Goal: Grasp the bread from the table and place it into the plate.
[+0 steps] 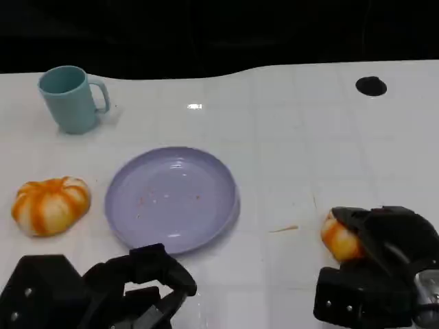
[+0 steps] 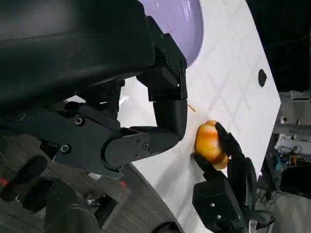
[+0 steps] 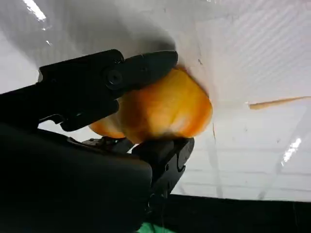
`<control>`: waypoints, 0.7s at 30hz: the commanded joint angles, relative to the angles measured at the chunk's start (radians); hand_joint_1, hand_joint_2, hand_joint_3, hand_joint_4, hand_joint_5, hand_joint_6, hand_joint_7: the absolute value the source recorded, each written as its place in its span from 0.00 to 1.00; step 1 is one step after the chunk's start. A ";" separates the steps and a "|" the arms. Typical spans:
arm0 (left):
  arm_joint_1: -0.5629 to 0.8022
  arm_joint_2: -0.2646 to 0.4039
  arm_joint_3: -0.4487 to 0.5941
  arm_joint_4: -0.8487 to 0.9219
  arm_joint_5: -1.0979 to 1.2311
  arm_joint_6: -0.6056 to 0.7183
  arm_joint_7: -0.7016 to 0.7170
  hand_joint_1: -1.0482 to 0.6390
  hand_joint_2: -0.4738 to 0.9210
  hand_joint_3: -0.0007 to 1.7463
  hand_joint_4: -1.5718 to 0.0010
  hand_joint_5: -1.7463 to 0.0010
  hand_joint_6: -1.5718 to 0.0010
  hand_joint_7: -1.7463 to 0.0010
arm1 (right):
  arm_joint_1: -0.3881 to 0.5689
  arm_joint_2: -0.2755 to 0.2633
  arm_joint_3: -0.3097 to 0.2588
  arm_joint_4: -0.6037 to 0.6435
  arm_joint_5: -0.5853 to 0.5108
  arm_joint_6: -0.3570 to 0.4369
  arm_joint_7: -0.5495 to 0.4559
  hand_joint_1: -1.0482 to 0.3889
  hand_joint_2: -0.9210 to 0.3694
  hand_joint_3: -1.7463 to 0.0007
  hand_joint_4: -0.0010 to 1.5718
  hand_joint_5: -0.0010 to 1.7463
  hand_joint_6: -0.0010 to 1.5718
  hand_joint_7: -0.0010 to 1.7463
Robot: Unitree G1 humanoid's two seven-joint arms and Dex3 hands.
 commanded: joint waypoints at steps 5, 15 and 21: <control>-0.003 0.002 -0.001 -0.019 0.002 0.017 0.014 0.42 0.99 0.32 0.57 0.00 0.60 0.18 | -0.028 -0.012 -0.027 0.117 0.085 -0.185 -0.269 0.62 0.05 0.89 0.52 0.93 0.75 0.27; -0.002 -0.001 0.002 -0.022 -0.005 0.018 0.014 0.43 0.99 0.33 0.57 0.00 0.61 0.18 | -0.041 -0.006 -0.018 0.106 0.101 -0.234 -0.318 0.65 0.36 0.50 0.59 1.00 0.53 0.80; -0.004 -0.003 -0.002 -0.026 -0.003 0.027 0.019 0.43 0.99 0.33 0.57 0.00 0.61 0.18 | -0.047 0.012 -0.011 0.067 0.109 -0.263 -0.332 0.66 0.34 0.57 0.57 1.00 0.43 0.98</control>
